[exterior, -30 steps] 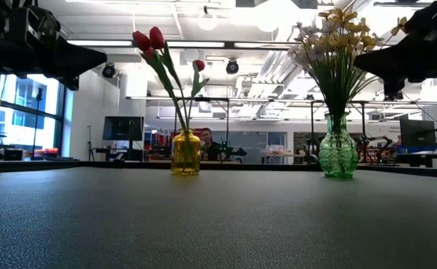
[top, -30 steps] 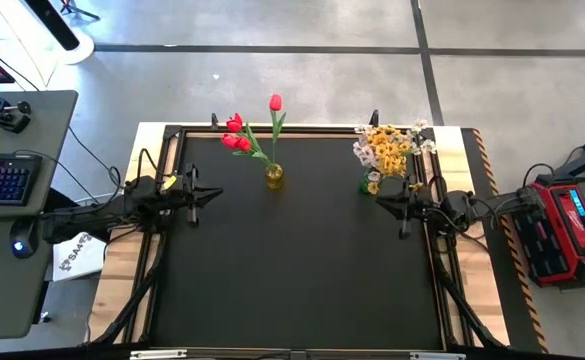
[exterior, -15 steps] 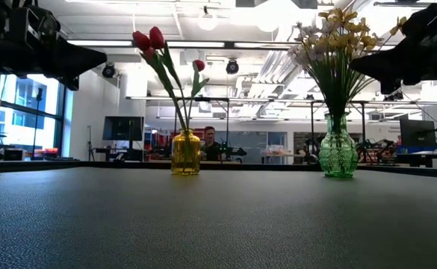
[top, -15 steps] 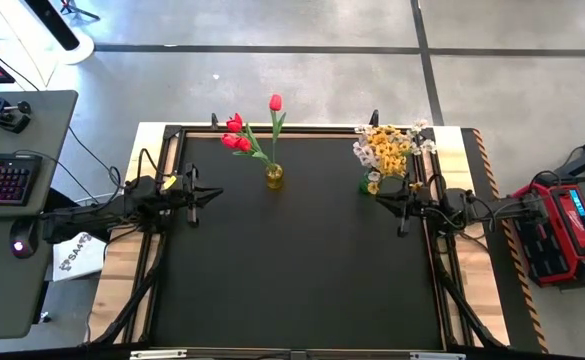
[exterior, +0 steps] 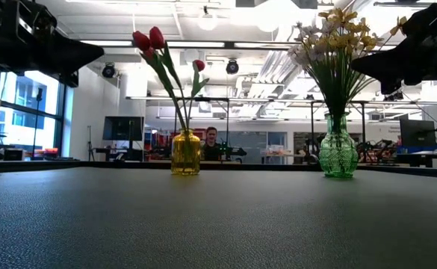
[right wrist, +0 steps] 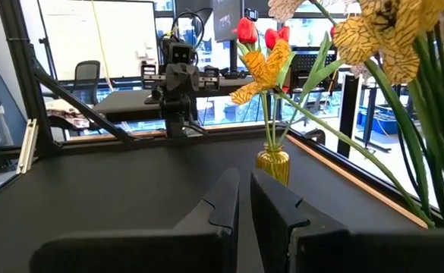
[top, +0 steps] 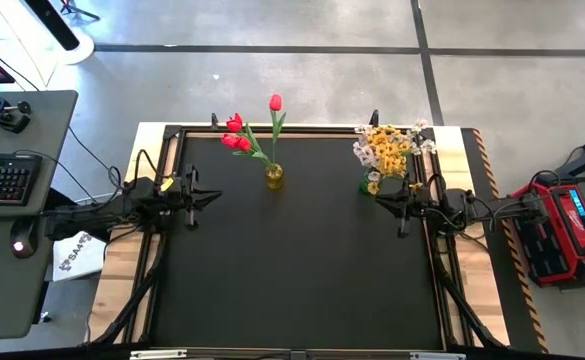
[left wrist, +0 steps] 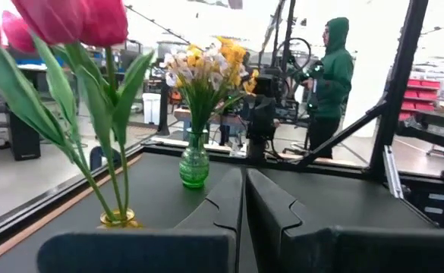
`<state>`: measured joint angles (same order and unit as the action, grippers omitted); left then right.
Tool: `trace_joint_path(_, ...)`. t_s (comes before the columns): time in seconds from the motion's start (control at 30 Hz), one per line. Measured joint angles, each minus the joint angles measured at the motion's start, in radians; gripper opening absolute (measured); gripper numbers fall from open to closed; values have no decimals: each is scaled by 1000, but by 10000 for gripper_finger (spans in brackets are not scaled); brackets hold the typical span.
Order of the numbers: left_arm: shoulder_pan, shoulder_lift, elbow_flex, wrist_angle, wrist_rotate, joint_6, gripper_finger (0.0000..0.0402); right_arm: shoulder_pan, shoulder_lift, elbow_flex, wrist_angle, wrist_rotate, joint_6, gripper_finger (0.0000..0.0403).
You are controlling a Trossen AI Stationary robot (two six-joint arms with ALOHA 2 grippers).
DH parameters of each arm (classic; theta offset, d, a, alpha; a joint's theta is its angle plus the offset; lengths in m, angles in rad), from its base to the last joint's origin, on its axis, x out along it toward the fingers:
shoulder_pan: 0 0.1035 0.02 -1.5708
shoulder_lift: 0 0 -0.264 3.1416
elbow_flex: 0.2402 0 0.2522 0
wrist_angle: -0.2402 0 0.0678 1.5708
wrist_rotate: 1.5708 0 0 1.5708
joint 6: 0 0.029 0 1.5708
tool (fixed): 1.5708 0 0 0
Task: Sort flowers into vase by color
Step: Return to Home Position
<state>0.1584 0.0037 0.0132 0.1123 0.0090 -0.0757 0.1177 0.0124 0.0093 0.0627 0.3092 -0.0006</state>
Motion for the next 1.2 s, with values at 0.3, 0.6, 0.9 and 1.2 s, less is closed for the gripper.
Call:
trace_joint_path(0.3,-5,5,0,-14,5,0,8,0,0,0,0,-3,0,21)
trace_joint_path(0.6,-5,5,0,-14,5,0,8,0,0,0,-1,-3,0,21)
trace_joint_path(0.9,-5,5,0,-11,5,41,8,0,5,0,-7,-29,37,21)
trace_joint_path(1.2,-5,5,0,-13,5,190,8,0,51,0,-16,-105,103,21)
